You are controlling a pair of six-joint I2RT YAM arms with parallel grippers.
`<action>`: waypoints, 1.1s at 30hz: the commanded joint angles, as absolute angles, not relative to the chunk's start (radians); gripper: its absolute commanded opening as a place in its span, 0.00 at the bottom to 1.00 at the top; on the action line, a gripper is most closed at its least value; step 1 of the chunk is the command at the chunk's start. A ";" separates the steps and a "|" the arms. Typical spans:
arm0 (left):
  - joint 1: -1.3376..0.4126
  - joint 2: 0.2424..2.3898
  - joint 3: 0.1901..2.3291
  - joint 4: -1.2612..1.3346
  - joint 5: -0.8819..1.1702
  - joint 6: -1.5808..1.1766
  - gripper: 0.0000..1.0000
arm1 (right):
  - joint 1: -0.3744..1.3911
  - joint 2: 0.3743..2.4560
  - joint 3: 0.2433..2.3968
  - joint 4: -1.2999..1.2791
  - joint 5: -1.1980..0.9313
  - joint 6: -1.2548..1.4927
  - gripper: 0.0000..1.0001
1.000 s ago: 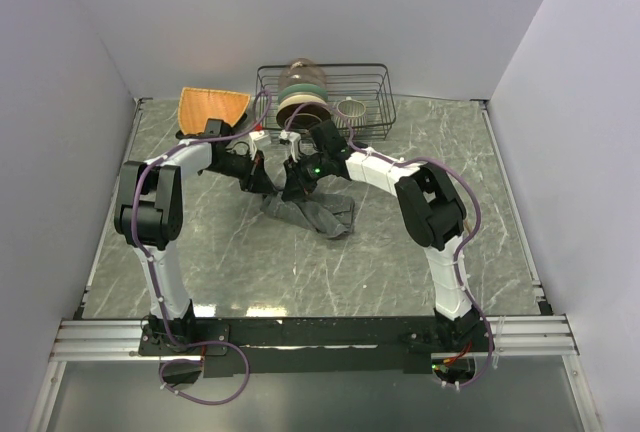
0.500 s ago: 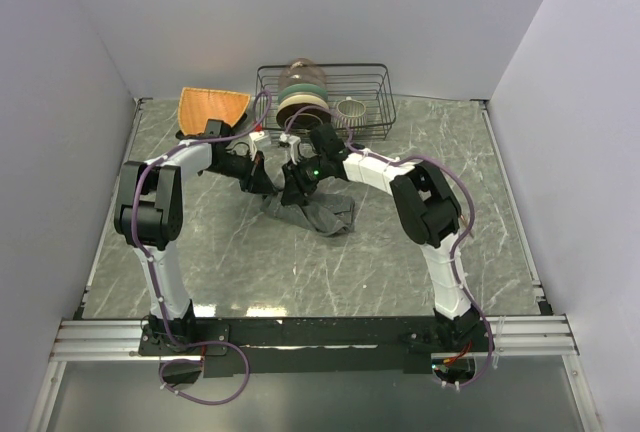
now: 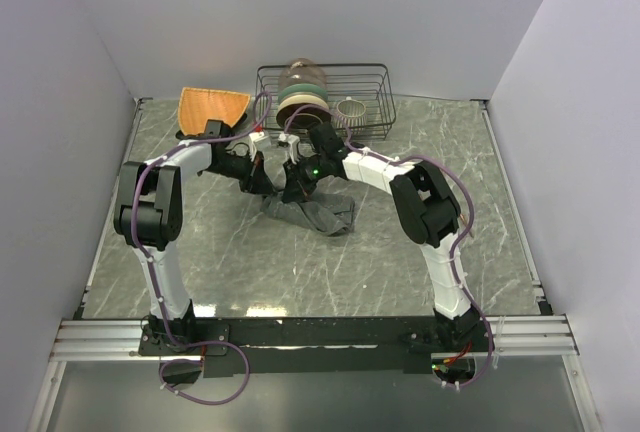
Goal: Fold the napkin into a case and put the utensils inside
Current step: Pick up the top corner of the smaller rectangle folded napkin from the center of the board, then grasp the top corner of the smaller rectangle folded napkin from the folded napkin.
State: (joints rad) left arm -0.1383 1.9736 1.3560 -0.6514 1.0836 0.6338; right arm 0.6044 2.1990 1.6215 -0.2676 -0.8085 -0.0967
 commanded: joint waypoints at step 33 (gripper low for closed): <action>-0.235 1.723 1.098 -0.180 0.657 0.469 0.40 | 0.584 2.295 1.710 -0.472 -0.897 0.064 0.00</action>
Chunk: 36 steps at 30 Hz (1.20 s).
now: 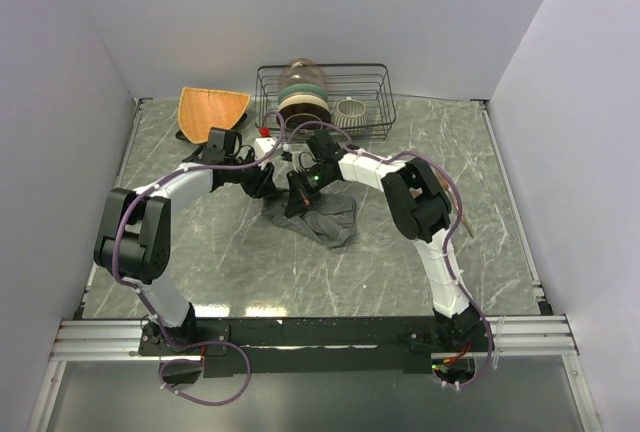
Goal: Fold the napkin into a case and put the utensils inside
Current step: Grasp the top corner of the smaller rectangle folded napkin from the folded napkin.
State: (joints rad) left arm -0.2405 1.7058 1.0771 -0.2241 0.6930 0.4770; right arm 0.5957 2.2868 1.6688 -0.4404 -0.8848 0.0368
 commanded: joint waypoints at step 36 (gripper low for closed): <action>-0.235 1.738 1.117 -0.230 0.759 0.549 0.01 | 0.557 2.433 1.873 -0.611 -0.825 0.169 0.00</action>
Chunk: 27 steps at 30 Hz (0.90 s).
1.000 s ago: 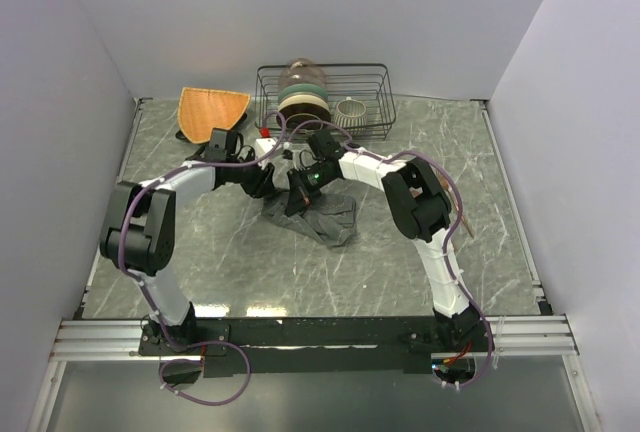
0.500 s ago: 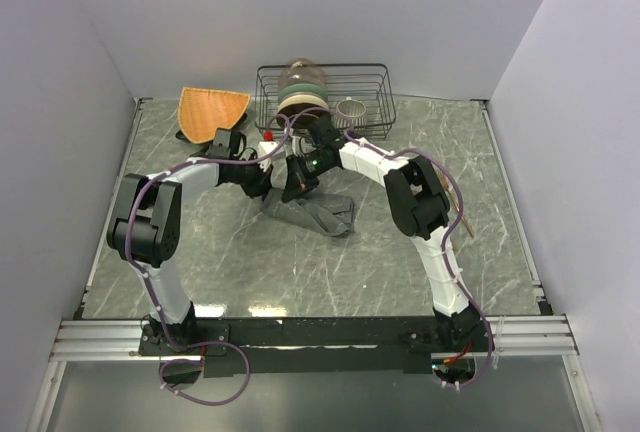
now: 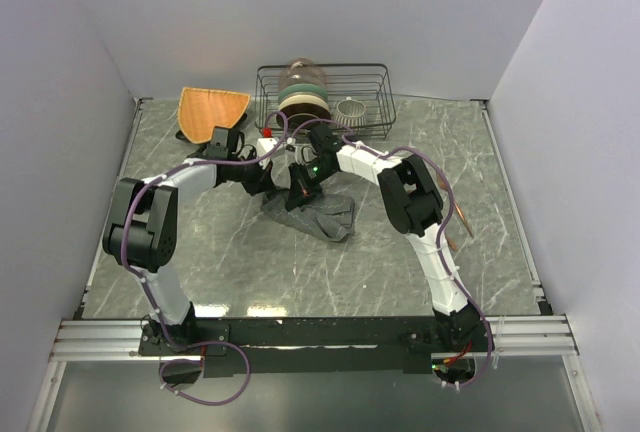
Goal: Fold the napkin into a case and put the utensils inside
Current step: Grasp the top corner of the smaller rectangle folded napkin from the folded napkin.
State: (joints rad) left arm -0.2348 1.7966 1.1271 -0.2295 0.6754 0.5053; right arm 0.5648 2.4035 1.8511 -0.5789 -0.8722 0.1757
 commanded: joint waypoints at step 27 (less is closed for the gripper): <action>-0.236 1.755 1.115 -0.356 0.802 0.709 0.01 | 0.555 2.477 2.109 -0.680 -0.824 0.184 0.00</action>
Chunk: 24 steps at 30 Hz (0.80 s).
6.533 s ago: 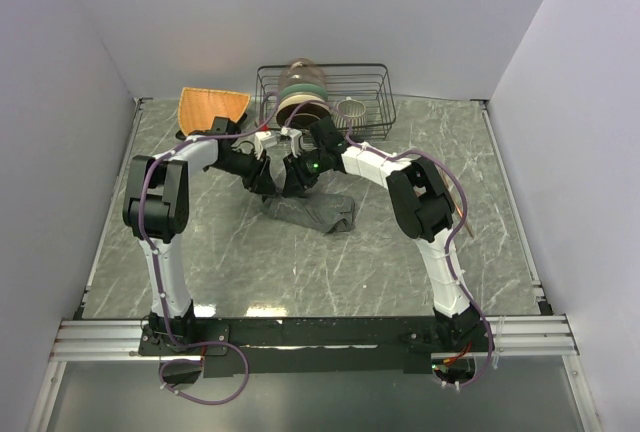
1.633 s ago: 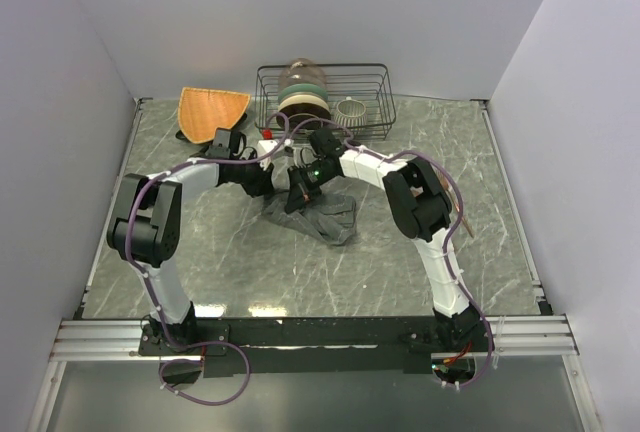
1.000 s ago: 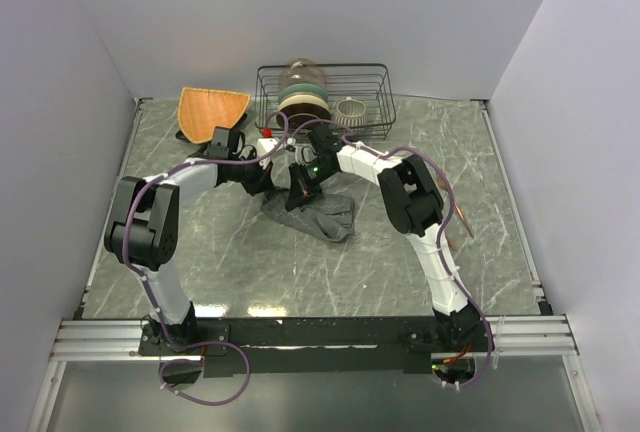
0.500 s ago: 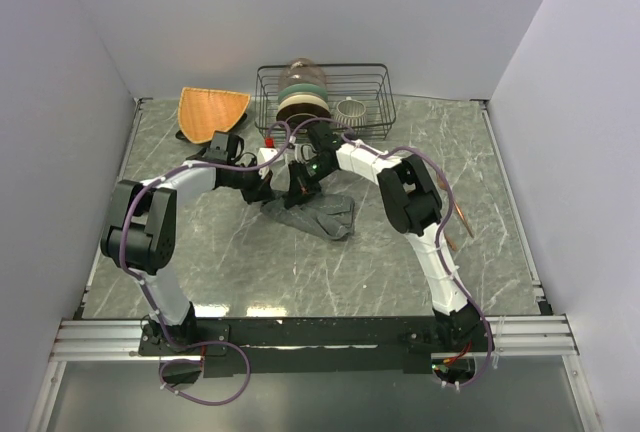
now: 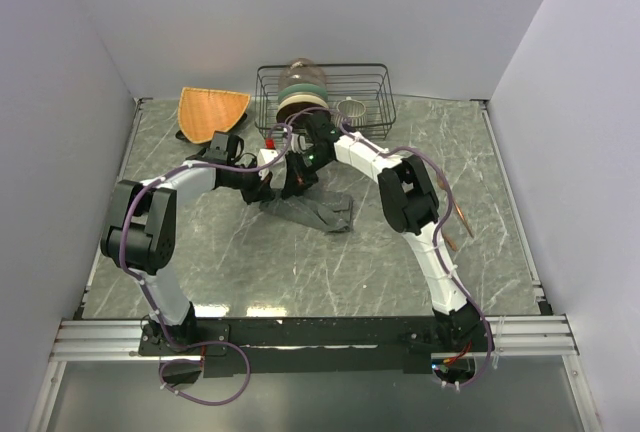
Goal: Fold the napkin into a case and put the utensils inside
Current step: Grasp the top corner of the smaller rectangle folded napkin from the folded napkin.
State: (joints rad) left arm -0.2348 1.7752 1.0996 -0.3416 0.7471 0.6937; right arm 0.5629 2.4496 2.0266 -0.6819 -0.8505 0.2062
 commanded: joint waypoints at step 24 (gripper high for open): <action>-0.230 1.813 1.170 -0.434 0.864 0.703 0.01 | 0.568 2.525 2.138 -0.669 -0.805 0.210 0.00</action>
State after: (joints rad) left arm -0.2161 1.8011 1.1713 -0.3931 0.8314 0.6292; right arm 0.5640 2.5237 2.1025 -0.7185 -0.8185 0.1867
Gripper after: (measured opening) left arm 0.022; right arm 0.021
